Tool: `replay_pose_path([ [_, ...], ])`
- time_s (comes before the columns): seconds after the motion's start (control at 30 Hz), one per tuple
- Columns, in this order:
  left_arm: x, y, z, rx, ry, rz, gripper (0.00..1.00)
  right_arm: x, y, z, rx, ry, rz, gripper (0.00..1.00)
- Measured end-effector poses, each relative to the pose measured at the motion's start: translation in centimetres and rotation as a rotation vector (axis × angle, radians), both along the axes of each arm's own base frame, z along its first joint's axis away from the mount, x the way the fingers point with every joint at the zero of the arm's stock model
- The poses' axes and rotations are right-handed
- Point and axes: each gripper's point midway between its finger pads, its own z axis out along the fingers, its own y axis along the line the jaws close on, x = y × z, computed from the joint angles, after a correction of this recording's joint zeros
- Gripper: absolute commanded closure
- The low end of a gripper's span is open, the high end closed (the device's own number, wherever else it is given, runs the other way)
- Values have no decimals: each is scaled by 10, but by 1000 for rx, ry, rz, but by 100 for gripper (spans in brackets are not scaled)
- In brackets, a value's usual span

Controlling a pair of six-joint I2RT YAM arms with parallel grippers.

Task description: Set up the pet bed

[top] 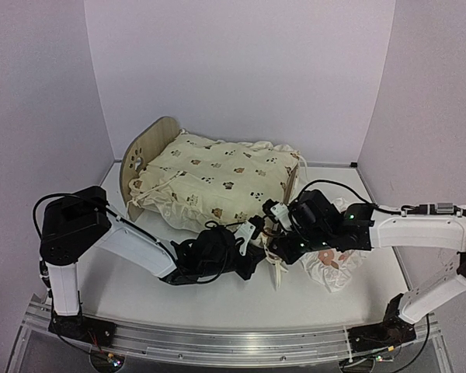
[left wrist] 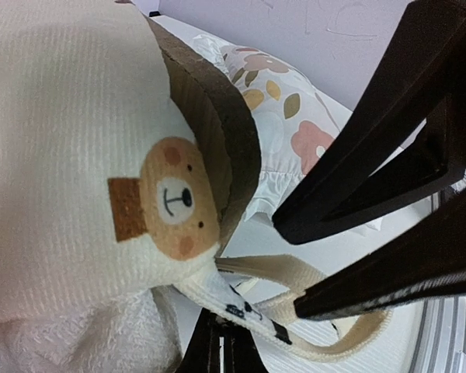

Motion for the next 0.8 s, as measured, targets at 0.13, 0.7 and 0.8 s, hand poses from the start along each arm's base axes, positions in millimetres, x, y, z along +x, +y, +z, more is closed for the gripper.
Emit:
replay_pose_path([
  [0.13,0,-1,2,-7,-2,-4,100,-4,7,-9,-7,36,36,74],
  [0.7,-2,3,1,-7,-3,-6,100,-1,10,-12,-26,31,61,72],
  [0.8,-2,3,1,-5,-2,-6,100,-1,10,-13,-33,31,67,73],
])
